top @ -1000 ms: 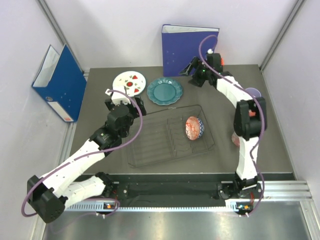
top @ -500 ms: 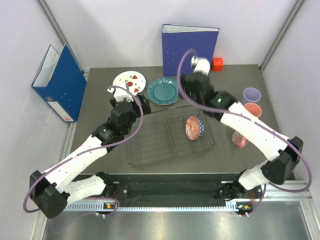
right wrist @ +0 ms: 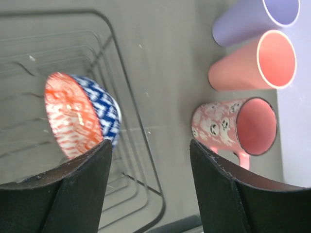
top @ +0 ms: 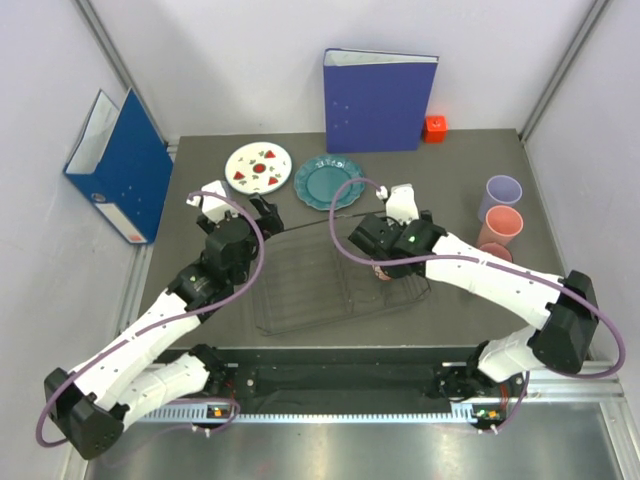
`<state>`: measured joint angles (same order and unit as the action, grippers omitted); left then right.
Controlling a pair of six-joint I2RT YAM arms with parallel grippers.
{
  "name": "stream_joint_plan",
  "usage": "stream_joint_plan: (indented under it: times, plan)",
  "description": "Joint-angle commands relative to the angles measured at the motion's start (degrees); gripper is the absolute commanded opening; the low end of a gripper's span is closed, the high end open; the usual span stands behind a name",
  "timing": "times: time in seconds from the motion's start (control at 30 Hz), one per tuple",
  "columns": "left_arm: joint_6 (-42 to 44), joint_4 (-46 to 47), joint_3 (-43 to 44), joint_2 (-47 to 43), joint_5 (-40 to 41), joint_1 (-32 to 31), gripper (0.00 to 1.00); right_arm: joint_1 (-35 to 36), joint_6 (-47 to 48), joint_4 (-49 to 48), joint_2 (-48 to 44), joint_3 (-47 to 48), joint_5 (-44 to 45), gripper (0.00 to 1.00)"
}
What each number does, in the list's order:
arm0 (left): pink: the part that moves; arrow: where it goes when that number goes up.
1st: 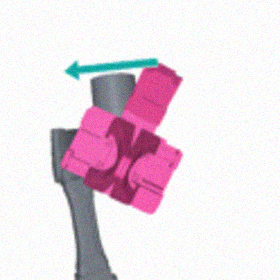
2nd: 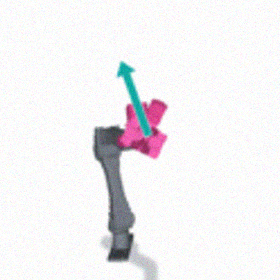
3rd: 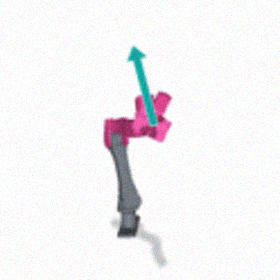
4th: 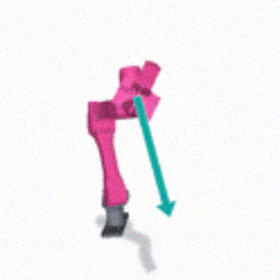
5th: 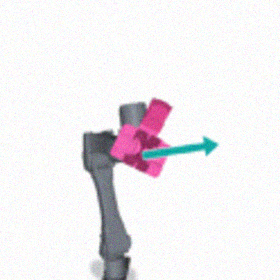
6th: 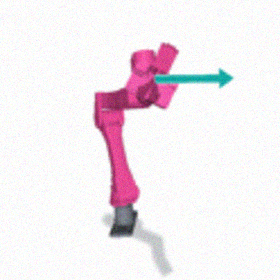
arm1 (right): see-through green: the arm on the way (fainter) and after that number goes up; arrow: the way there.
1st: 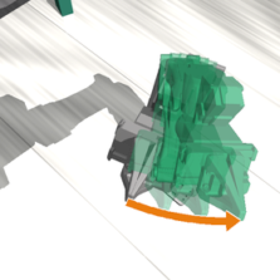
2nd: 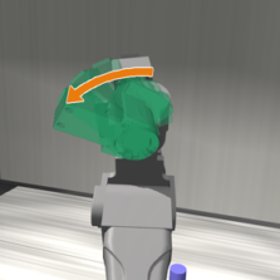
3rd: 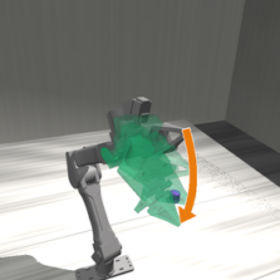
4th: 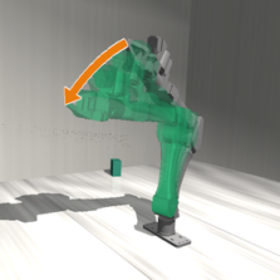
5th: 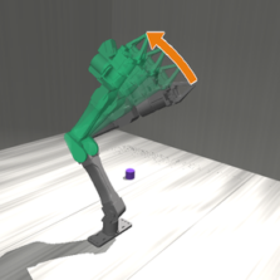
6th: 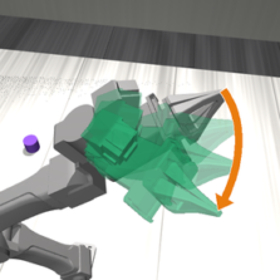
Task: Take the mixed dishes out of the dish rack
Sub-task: Place the plate at the center of the board, then pick up the bowl from the dish rack.
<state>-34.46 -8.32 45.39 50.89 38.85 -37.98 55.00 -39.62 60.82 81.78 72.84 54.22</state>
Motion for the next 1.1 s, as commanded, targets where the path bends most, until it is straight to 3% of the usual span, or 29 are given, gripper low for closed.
stream_joint_plan:
  times: [0.0, 0.6, 0.83, 1.03, 1.07]
  plan:
    - [-1.75, -1.35, 0.05, 0.43, 0.26, -0.08, 0.99, 0.54, -1.52, -0.52, 0.57, -2.34, 1.24, 0.65]
    - [-2.02, -1.44, -1.79, -0.53, -0.36, -0.17, 0.99, -0.68, 5.16, -12.38, 4.97, -3.66, -5.07, 0.60]
    - [-1.75, -1.35, -2.58, -0.97, 0.26, -0.08, 0.99, -2.36, 6.65, -16.96, 6.55, -7.62, -7.19, 0.54]
    - [-1.93, -1.17, -2.76, 0.17, -0.18, -0.08, 0.99, -3.24, 6.66, -17.31, 7.87, -9.29, -5.97, 0.44]
    - [-1.93, -1.18, -2.76, 0.26, -0.18, -0.08, 0.99, -3.32, 6.57, -17.31, 7.96, -9.55, -5.88, 0.39]
